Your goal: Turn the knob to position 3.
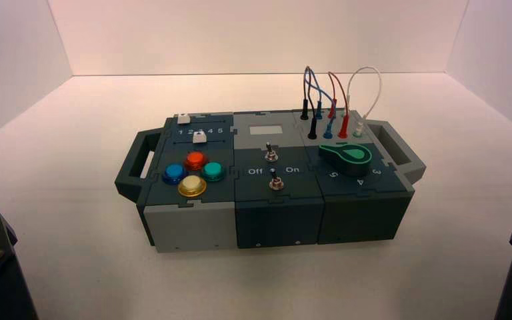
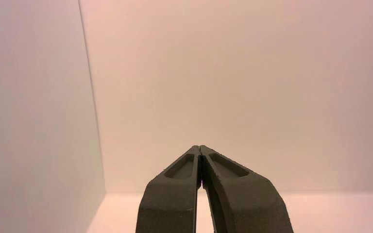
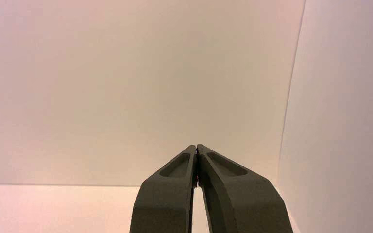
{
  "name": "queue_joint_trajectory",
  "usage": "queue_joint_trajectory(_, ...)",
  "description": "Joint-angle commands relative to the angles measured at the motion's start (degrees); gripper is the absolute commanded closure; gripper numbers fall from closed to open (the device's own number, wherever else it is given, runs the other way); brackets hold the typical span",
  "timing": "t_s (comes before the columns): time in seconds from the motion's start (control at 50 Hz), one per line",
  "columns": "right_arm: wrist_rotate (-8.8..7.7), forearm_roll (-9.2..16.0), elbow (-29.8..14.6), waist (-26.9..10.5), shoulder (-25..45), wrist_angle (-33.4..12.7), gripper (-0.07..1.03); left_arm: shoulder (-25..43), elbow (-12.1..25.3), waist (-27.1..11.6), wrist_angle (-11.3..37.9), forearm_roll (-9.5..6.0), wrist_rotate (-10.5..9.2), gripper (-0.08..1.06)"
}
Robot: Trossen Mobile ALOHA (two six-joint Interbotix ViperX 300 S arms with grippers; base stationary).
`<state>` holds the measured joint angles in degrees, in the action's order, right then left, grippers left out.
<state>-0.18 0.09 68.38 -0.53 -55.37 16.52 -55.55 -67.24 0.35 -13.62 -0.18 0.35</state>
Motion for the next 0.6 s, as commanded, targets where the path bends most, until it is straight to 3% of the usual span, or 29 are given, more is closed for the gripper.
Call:
queue_joint_trajectory(0.02,-0.09,0.0,-0.79,-0.26,0.18,0.62,0.98,-0.7,1.05,0.53,0.53,0.0,0.35,1.0)
queue_joint_trajectory(0.46,-0.09,0.0,-0.79,-0.26,0.18,0.0,0.98,-1.41,0.88,0.44,0.44,-0.09,0.62,1.0)
queue_joint_trajectory(0.6,-0.09,0.0,-1.05,-0.35,0.18,-2.02,0.98,-0.88,0.88,0.53,0.62,-0.09,0.53,1.0)
